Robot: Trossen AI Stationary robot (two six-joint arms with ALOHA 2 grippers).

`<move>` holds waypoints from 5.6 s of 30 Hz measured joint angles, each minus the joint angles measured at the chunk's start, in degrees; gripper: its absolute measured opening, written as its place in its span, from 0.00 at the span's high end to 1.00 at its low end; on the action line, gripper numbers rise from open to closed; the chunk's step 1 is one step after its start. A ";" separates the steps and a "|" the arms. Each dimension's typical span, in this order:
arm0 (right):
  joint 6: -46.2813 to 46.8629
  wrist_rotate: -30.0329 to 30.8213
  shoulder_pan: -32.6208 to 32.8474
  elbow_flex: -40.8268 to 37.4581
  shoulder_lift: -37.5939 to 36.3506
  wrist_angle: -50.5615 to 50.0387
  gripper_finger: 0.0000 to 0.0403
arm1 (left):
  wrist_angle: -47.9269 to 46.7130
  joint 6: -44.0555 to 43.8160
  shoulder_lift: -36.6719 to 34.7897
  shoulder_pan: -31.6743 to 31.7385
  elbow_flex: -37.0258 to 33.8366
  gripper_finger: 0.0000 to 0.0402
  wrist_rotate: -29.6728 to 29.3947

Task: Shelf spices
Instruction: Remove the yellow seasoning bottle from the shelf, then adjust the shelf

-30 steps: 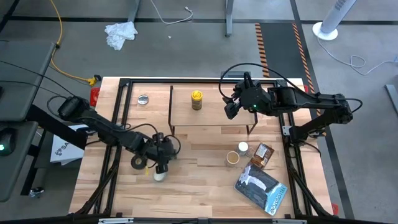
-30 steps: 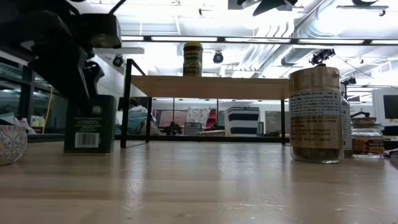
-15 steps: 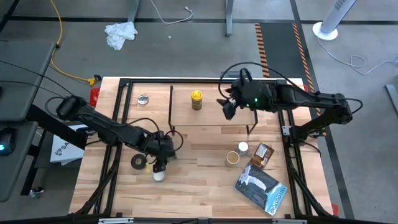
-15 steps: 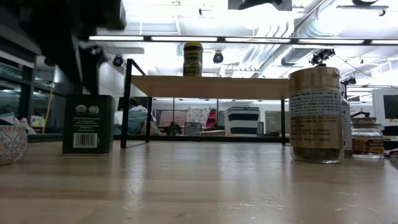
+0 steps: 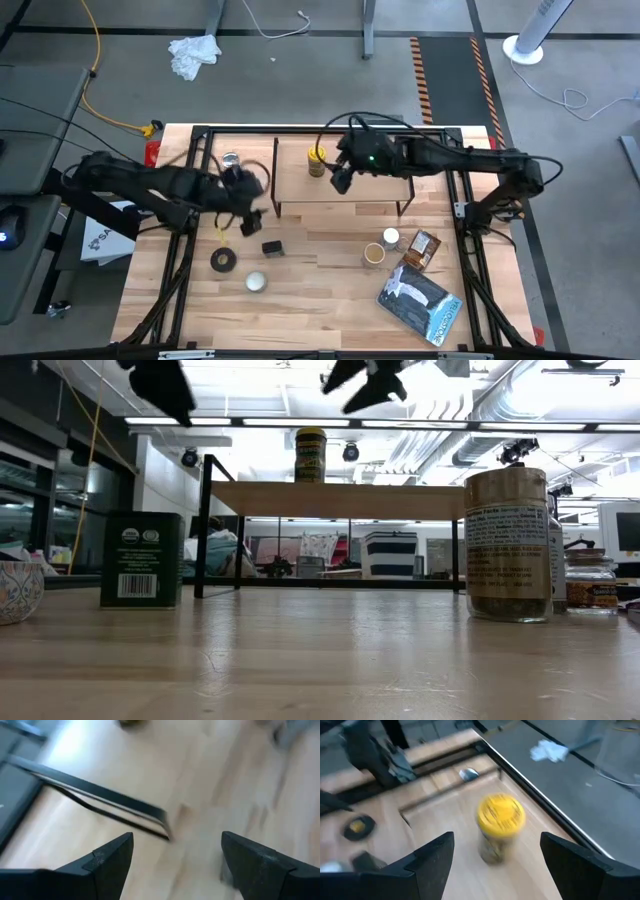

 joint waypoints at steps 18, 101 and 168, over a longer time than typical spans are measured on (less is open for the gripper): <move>-7.48 -7.04 -5.84 0.02 5.58 6.34 0.27 | 1.60 10.49 -3.13 16.06 1.80 0.26 -1.38; 9.05 11.92 21.59 -19.17 12.30 16.53 0.21 | 13.24 1.63 -11.43 8.75 2.74 0.26 -2.49; 27.84 3.21 1.58 -17.62 1.30 -29.17 1.00 | 29.99 0.88 22.36 15.82 -2.77 1.00 10.25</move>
